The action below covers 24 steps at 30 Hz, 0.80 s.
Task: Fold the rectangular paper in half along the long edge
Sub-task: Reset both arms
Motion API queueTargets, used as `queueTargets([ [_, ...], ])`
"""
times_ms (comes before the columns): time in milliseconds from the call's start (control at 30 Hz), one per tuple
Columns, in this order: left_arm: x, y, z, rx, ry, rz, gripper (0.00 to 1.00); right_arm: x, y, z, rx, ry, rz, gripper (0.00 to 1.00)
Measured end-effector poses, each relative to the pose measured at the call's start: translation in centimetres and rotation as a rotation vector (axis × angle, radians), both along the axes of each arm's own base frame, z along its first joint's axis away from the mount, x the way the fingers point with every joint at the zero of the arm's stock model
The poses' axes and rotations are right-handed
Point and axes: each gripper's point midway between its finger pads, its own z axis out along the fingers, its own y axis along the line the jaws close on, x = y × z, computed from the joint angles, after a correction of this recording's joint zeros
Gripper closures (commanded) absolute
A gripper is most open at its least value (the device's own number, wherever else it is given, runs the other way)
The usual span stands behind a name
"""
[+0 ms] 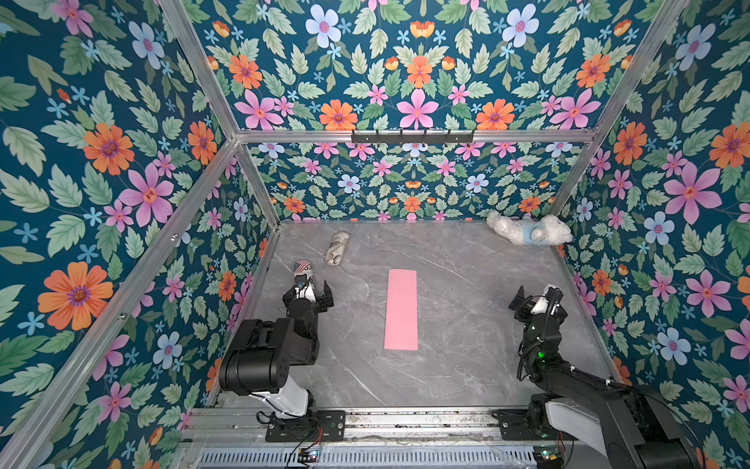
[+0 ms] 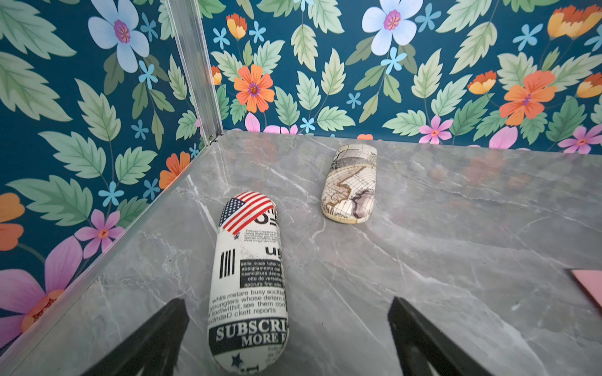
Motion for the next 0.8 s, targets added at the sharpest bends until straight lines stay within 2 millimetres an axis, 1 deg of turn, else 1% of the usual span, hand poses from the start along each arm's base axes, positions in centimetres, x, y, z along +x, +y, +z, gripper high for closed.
queueTargets([
  [100,0.5,0.0,0.5,0.000,-0.013,0.000,0.00,-0.7,-0.1,0.5,0.012,-0.030,-0.001,0.01],
  [267,0.5,-0.1,0.3,0.000,-0.002,-0.004,0.00,-1.3,-0.5,-0.6,0.011,-0.027,-0.008,0.01],
  [333,0.5,-0.1,0.1,-0.001,0.005,-0.005,0.00,-1.0,-0.5,-0.8,0.010,-0.034,-0.003,0.01],
  [400,0.5,-0.1,0.0,-0.001,0.008,-0.008,0.00,-0.3,-0.2,-1.2,0.003,-0.027,0.009,0.01],
  [467,0.5,-0.2,0.0,0.000,0.011,-0.011,0.00,0.3,0.1,-2.4,-0.016,-0.004,0.027,0.01],
  [533,0.5,-0.2,0.0,0.001,0.011,-0.012,0.00,0.4,-0.1,-3.1,-0.020,0.007,0.036,0.01],
  [600,0.6,-0.2,0.1,0.000,0.010,-0.013,0.00,0.6,-0.5,-2.5,-0.017,-0.022,0.021,0.01],
  [700,0.7,-0.3,0.1,0.000,0.013,-0.016,0.00,1.9,-0.3,-1.1,-0.006,-0.067,0.045,0.01],
  [767,0.8,-0.3,0.1,0.000,0.014,-0.019,0.00,2.7,-1.0,-0.1,0.005,-0.091,0.032,0.01],
  [800,0.9,-0.3,0.1,0.000,0.014,-0.020,0.00,2.9,-1.3,0.0,0.014,-0.094,0.027,0.01],
])
